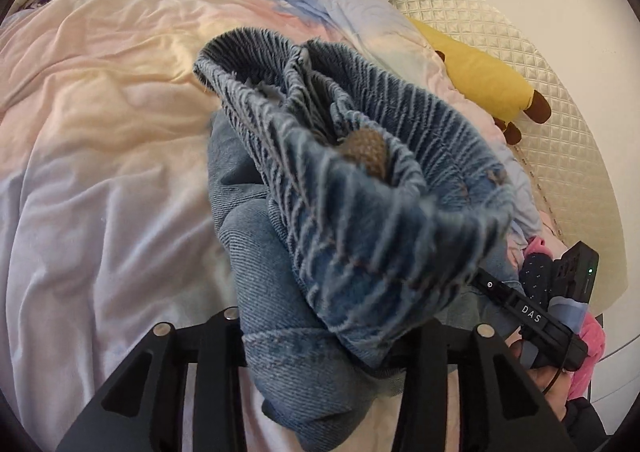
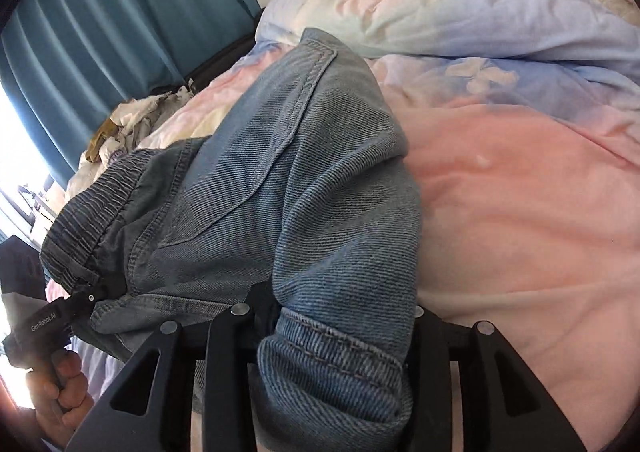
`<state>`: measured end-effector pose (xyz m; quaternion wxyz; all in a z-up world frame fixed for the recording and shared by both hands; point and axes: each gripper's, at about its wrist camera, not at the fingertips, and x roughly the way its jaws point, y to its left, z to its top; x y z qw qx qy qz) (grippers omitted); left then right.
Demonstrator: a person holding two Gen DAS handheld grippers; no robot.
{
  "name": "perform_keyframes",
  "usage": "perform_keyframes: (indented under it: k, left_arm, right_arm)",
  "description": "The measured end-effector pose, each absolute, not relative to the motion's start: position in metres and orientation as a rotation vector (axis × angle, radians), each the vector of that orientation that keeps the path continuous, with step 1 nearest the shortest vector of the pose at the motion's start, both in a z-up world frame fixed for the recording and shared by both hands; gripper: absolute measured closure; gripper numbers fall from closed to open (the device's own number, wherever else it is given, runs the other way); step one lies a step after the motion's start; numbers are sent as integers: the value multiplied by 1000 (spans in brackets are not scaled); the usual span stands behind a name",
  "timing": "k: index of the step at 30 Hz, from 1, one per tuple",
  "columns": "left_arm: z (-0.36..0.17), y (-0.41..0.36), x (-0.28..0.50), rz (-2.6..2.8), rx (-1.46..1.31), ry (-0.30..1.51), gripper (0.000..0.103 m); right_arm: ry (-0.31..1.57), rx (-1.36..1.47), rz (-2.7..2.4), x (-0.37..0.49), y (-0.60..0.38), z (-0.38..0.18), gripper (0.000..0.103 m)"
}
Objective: Fold clothes
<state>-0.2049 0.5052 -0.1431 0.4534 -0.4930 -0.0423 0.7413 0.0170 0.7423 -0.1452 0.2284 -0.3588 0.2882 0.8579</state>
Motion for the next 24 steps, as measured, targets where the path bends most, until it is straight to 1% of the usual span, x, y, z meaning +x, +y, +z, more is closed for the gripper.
perform_keyframes:
  k: [2,4,6,8,11,17,24]
  left_arm:
    - [-142,502,-203,1836,-1224,-94,52]
    - [-139,499,-200,1844,-1243,-85,48]
    - [-133,497,-193,1862,-1236,-50,47]
    - [-124,495,-184,1918,-1206,19,39]
    - [-108,489,-170,1985,-1185,68,37]
    - [-68,464,-144,2051,-1130,99,37]
    - [-19,429,-115,2115,-1051,115,37]
  right_arm:
    - [768,-1006,2345,14,741,-148,61]
    - [849,-991,2357,17,746,-150,57]
    - [926,-999,2352,23,751,-151,51]
    - [953,-1028,2343,26,752,-148,38]
    - [940,-1074,2311,32,746,-138,27]
    - [825,-1025,2318,50,725,-97,24]
    - [777,-942,2393,72,701,-47,24]
